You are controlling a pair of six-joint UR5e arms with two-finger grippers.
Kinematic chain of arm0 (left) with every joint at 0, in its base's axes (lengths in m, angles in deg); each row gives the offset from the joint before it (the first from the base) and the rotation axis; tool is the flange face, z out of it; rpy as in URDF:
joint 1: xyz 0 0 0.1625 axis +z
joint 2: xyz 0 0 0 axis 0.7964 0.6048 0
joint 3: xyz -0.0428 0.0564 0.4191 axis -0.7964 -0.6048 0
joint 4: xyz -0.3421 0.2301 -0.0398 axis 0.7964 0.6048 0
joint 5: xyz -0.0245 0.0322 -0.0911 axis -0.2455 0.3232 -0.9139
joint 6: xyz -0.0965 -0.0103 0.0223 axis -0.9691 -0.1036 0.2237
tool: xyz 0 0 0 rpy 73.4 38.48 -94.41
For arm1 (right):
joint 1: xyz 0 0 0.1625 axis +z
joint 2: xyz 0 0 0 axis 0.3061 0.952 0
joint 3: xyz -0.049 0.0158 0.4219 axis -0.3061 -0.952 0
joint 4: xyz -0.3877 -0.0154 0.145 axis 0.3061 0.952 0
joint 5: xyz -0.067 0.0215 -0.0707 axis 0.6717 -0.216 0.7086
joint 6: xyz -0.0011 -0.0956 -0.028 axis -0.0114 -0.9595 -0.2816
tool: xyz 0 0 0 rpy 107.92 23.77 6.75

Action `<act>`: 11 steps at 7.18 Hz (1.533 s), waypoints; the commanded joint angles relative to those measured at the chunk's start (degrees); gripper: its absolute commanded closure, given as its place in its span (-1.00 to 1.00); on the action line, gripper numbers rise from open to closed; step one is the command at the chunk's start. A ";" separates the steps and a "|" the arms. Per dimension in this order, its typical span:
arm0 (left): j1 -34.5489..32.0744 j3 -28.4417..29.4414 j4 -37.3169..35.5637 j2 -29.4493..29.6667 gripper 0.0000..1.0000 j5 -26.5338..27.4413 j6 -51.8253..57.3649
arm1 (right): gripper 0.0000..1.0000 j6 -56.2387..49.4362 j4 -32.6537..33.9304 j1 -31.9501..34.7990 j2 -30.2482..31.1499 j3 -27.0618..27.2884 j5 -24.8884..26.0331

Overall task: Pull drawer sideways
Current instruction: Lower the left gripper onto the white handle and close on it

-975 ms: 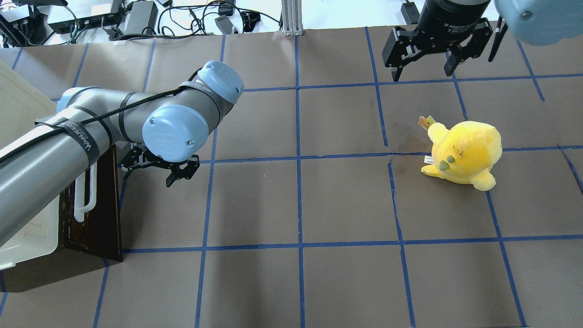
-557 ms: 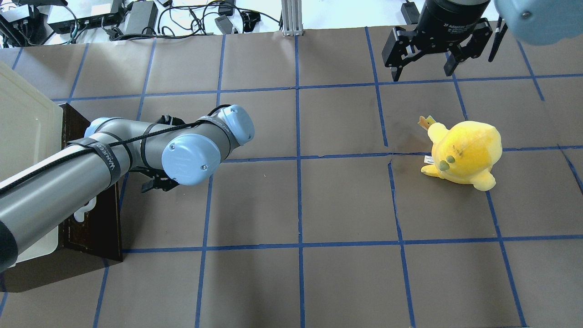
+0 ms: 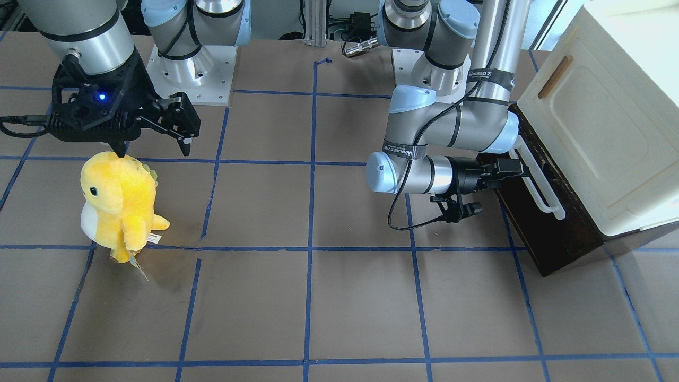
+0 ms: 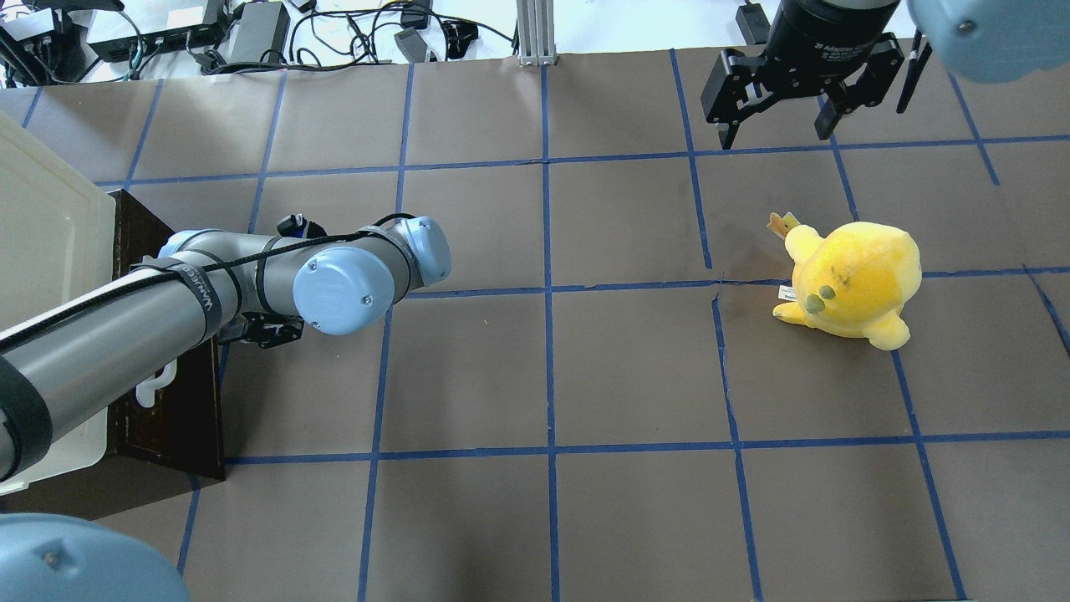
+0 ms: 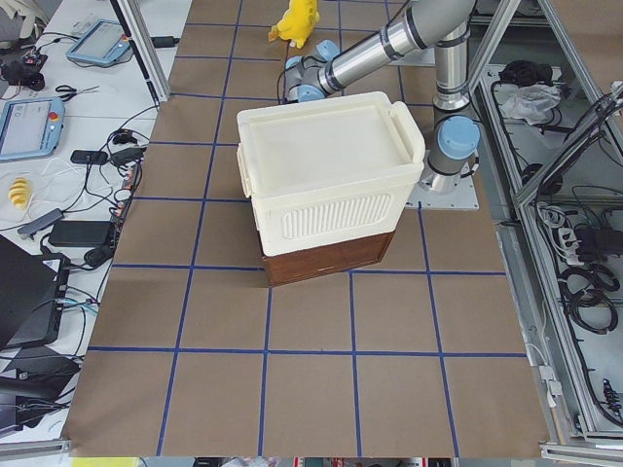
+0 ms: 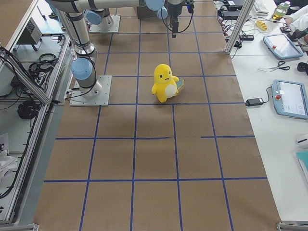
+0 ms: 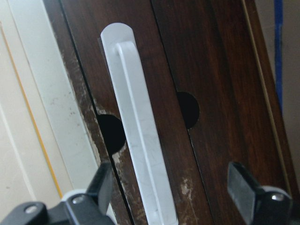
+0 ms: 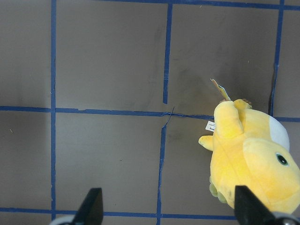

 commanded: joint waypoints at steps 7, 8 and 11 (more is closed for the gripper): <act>3.27 -0.16 1.10 1.52 -0.31 2.53 -7.08 | -1.00 0.00 0.00 0.00 0.00 0.00 0.00; 3.27 -0.16 1.10 1.43 -0.06 2.36 -7.09 | -1.00 0.00 0.00 0.00 0.00 0.00 0.00; 3.27 0.01 1.01 1.43 0.31 2.18 -7.09 | -1.00 0.00 0.00 0.00 0.00 0.00 0.00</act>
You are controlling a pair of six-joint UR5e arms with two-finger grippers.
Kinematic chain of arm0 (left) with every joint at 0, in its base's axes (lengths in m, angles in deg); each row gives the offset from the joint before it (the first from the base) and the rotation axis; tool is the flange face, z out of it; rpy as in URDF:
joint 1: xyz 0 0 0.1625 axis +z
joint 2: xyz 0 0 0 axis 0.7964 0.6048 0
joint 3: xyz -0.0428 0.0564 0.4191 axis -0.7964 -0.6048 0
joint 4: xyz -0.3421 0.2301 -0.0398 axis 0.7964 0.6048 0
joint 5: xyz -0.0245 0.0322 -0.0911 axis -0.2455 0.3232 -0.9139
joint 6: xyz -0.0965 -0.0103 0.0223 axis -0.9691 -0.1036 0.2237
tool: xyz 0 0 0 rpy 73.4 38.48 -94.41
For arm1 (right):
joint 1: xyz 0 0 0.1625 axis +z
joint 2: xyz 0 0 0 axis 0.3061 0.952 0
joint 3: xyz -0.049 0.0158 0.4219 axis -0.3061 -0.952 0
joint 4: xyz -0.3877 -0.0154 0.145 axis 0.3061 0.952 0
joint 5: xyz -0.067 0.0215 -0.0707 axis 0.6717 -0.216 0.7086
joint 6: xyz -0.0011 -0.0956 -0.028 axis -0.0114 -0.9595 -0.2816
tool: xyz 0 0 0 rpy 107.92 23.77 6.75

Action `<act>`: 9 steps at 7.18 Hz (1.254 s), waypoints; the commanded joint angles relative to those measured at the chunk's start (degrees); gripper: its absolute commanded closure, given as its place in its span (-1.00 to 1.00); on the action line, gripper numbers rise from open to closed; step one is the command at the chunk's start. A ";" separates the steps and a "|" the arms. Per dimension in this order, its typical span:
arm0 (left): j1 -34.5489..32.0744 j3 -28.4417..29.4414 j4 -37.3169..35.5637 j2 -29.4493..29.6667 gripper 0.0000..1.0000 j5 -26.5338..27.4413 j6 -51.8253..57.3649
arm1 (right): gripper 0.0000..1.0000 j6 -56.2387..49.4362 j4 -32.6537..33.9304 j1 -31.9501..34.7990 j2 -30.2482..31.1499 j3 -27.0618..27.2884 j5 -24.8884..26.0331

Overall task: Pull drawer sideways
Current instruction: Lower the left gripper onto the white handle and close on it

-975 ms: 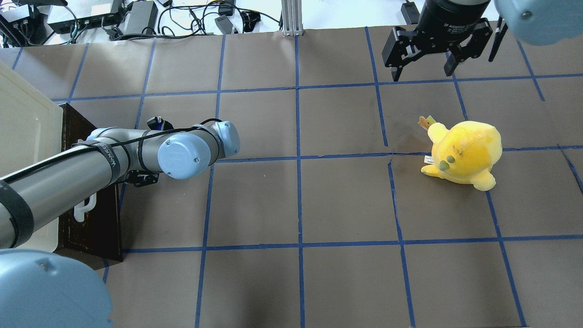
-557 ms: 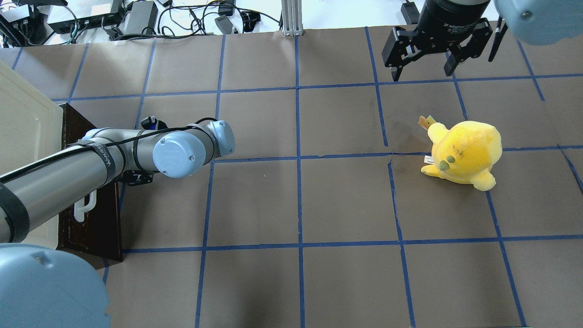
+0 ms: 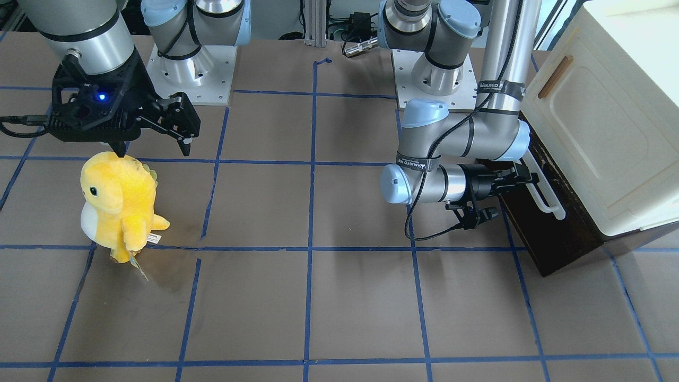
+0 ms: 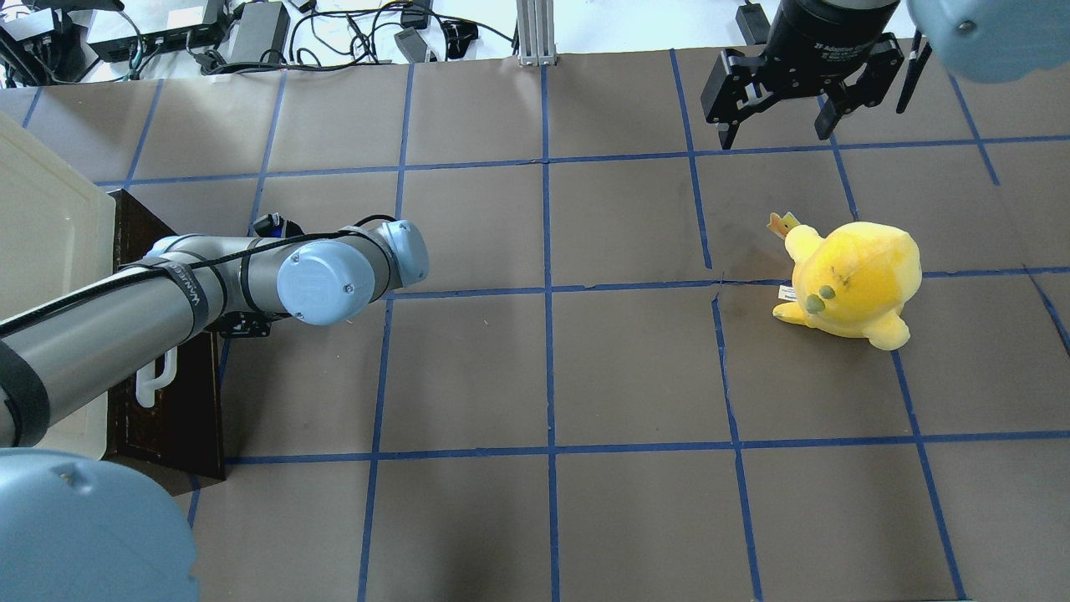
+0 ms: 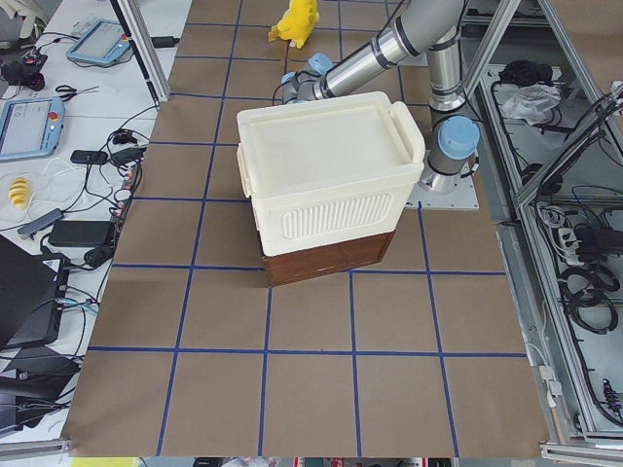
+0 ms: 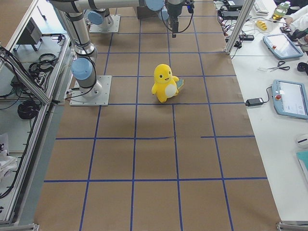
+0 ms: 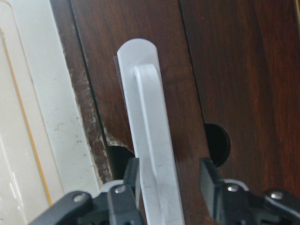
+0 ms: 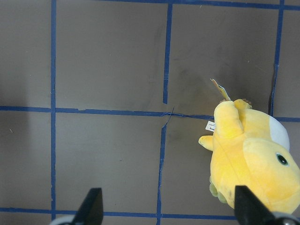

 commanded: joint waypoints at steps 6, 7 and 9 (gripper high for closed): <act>-0.35 0.07 1.01 -0.45 0.75 -0.23 0.16 | -1.00 0.00 0.00 0.00 0.00 0.00 0.00; -0.52 0.16 1.19 -0.45 0.75 -0.23 0.16 | -1.00 0.00 0.00 0.00 0.00 0.00 0.00; -0.70 0.16 1.36 -0.18 0.75 -0.23 0.16 | -1.00 0.00 0.00 0.00 0.00 0.00 0.00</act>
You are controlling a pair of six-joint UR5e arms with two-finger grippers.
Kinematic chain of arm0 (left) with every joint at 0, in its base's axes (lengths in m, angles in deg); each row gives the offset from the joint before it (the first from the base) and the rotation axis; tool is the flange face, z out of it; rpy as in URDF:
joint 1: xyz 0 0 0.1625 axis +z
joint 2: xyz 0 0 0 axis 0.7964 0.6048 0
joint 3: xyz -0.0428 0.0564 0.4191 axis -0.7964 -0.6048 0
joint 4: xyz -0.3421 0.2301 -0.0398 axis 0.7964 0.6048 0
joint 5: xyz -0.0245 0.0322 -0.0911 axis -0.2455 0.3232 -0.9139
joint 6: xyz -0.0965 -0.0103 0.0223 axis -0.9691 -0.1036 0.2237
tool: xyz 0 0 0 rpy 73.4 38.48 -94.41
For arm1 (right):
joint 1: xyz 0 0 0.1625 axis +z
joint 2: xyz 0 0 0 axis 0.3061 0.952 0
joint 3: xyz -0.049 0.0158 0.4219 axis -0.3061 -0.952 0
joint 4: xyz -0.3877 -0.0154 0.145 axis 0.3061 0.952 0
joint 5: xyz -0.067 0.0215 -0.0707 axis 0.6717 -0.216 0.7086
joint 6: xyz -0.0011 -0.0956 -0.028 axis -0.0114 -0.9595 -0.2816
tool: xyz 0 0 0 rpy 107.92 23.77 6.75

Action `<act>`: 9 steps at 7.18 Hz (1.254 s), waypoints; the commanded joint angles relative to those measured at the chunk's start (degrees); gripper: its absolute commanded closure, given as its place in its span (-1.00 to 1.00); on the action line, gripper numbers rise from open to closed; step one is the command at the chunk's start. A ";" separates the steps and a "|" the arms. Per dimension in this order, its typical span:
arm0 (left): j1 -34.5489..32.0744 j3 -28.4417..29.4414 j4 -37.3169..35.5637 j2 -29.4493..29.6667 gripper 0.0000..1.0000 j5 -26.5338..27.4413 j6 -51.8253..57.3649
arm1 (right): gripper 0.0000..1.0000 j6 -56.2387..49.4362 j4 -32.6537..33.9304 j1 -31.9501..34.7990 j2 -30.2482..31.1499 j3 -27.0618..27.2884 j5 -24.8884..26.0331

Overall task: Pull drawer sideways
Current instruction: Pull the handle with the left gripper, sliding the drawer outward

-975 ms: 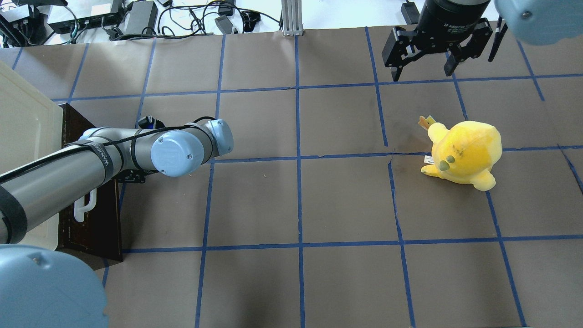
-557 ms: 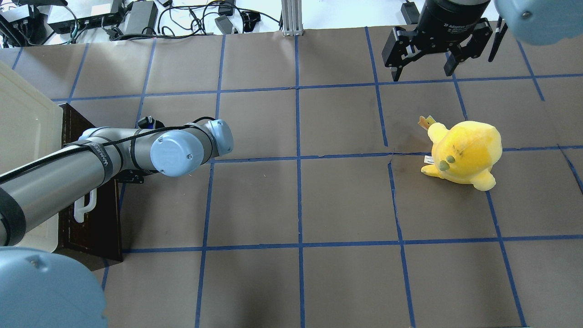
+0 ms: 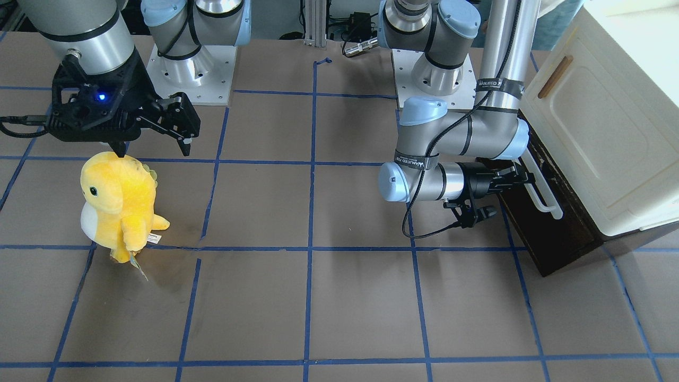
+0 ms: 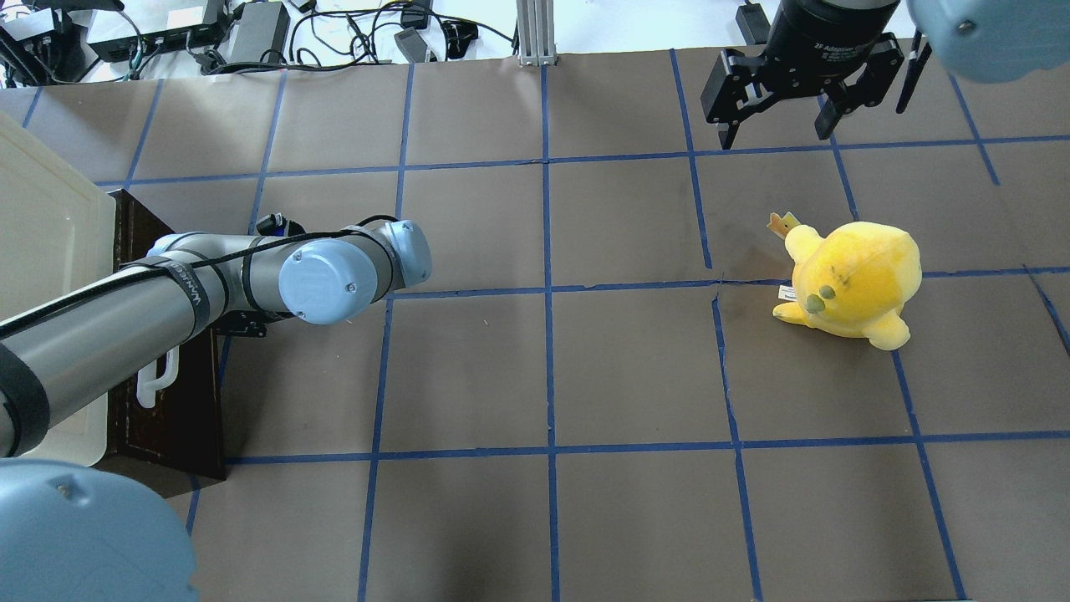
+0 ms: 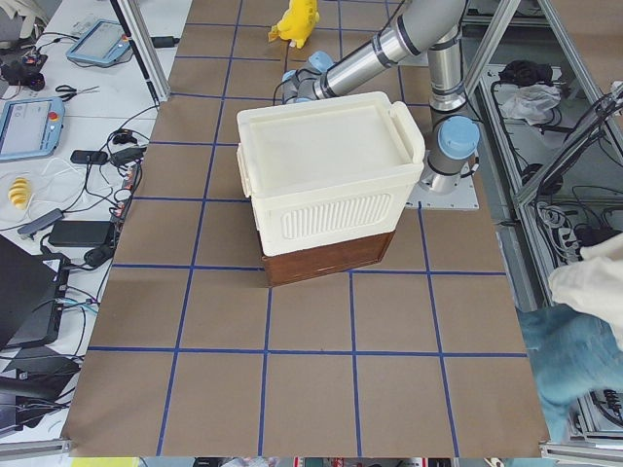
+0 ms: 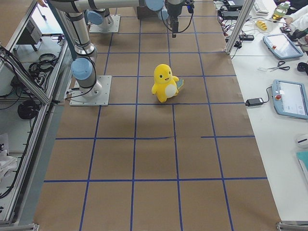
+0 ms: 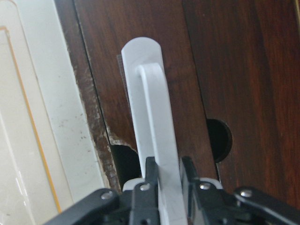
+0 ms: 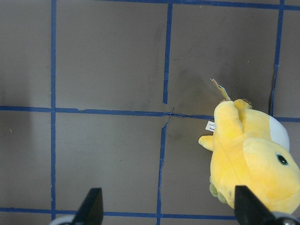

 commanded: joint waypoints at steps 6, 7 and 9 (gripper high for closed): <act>-0.39 0.19 0.12 0.47 0.76 0.34 0.09 | -1.00 0.04 0.00 0.00 0.00 0.00 0.00; -0.48 0.19 0.12 0.38 0.76 0.26 0.09 | -1.00 0.04 0.00 0.00 0.00 0.00 0.00; -1.26 0.27 0.03 0.38 0.77 -0.10 0.09 | -1.00 0.04 0.00 0.00 0.00 0.00 0.00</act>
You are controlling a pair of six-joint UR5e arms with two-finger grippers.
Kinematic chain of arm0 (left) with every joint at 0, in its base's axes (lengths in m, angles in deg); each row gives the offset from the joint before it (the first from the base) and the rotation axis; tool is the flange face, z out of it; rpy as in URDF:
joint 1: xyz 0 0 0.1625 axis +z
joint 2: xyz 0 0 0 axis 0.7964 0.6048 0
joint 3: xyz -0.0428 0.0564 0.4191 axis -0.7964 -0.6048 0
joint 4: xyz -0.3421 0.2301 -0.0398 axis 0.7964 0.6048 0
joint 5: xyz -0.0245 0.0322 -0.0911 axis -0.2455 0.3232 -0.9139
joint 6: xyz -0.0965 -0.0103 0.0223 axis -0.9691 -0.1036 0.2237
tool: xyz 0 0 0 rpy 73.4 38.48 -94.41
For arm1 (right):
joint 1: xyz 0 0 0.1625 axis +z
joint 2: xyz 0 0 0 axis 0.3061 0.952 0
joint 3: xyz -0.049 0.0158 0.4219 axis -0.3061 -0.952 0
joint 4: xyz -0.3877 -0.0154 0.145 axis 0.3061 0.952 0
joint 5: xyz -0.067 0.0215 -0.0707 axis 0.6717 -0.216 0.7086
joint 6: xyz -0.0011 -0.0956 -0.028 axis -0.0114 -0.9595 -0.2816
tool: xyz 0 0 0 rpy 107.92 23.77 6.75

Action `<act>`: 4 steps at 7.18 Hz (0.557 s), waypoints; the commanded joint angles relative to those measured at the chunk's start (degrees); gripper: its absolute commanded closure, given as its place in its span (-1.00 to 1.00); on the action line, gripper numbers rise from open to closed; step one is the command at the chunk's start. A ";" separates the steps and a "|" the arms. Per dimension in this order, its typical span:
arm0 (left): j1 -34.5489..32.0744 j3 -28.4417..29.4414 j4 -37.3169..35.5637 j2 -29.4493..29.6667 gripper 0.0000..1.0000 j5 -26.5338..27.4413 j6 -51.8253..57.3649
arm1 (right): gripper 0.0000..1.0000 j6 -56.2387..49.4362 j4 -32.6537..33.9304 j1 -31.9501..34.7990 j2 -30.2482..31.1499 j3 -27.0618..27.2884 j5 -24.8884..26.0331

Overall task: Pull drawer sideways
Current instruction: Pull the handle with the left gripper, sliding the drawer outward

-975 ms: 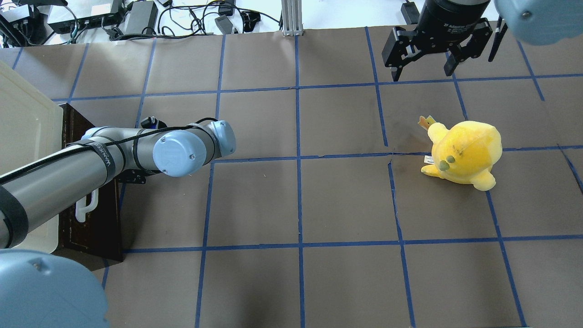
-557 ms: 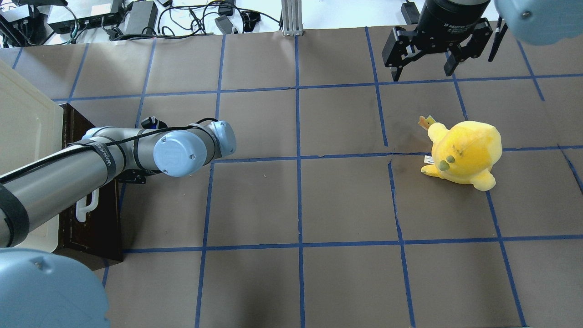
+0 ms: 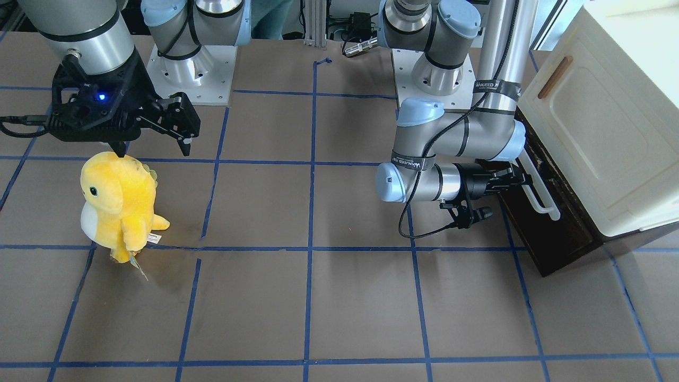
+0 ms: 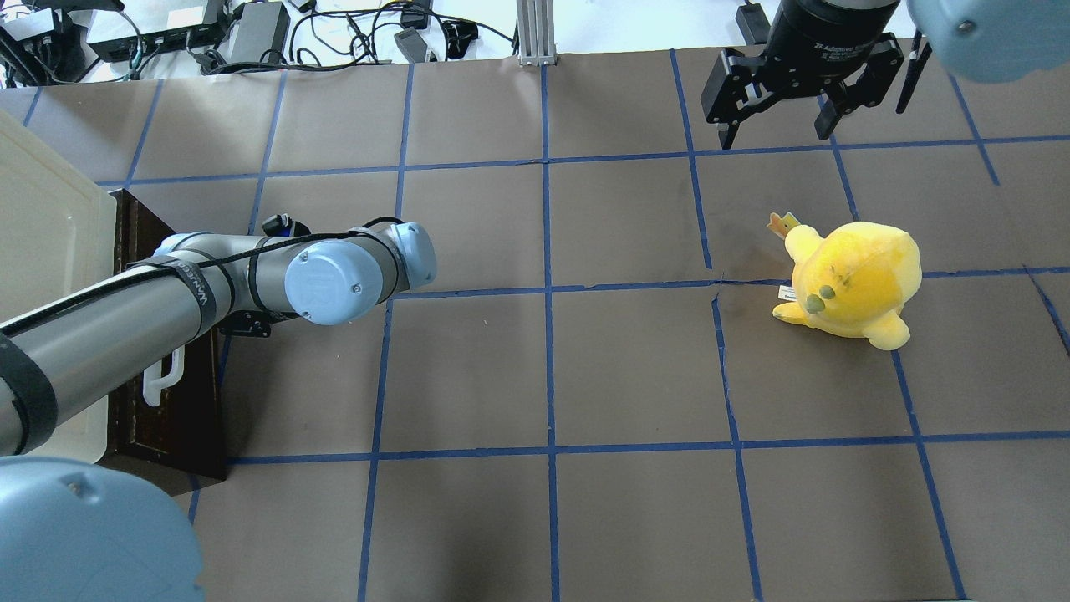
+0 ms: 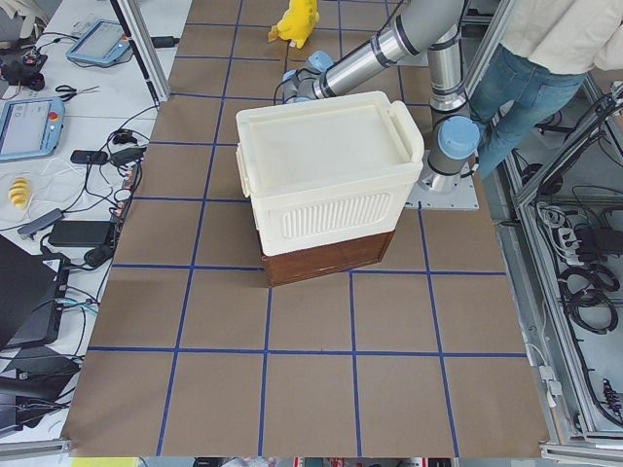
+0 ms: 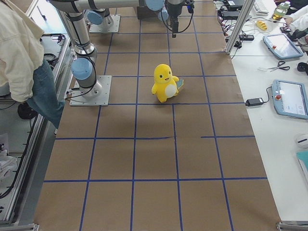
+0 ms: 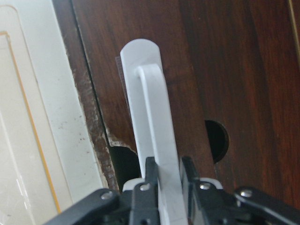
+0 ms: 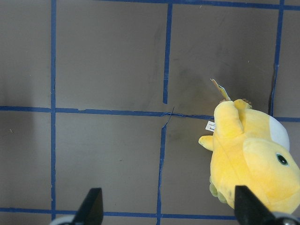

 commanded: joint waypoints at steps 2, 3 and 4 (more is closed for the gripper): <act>-1.23 0.50 0.06 -0.01 0.76 -0.29 0.00 | -1.00 0.00 0.00 0.00 0.00 0.00 0.00; -1.75 0.50 0.06 -0.01 0.76 -0.38 -0.09 | -1.00 -0.09 0.00 0.00 0.00 0.00 0.00; -2.28 0.58 -0.03 -0.01 0.76 -0.38 -0.09 | -1.00 0.00 0.00 0.00 0.00 0.00 0.00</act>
